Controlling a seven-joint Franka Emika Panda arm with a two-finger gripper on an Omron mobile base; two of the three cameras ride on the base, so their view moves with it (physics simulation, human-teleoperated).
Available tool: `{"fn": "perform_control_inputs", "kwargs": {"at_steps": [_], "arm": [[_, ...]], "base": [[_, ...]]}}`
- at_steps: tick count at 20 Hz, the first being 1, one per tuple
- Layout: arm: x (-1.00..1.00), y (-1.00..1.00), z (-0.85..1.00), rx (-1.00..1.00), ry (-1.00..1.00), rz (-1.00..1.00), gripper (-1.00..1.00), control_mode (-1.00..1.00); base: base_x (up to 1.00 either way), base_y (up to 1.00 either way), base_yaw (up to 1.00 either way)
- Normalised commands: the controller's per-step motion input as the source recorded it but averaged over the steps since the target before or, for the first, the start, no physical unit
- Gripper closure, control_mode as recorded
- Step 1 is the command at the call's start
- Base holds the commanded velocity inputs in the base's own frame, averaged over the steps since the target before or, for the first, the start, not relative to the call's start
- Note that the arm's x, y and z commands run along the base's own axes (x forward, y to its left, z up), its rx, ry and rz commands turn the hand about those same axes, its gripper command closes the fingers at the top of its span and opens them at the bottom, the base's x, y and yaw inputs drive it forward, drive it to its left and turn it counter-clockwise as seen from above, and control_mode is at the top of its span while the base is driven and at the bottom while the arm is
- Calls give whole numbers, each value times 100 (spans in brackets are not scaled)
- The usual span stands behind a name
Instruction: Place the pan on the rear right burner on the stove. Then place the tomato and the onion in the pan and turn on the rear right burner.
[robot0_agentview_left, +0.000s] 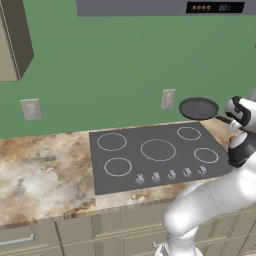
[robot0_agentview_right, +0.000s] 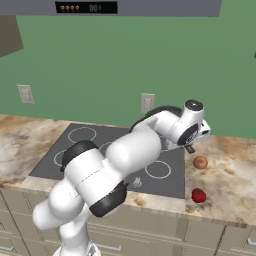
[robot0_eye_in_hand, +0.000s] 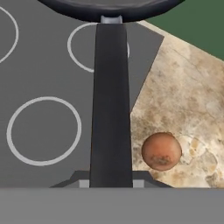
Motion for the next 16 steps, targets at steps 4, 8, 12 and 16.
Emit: {"fn": "perform_control_inputs", "kwargs": {"at_steps": [4,8,12,16], "arm": [[0,0,1,0,1,8,100,-100],[2,0,0,0,0,1,100,-100],[23,0,-8,-3,0,0,100,-100],[30,0,-22,-2,0,0,100,-100]], "base": [[0,0,0],[0,0,0],[0,0,0],[0,0,0]]}}
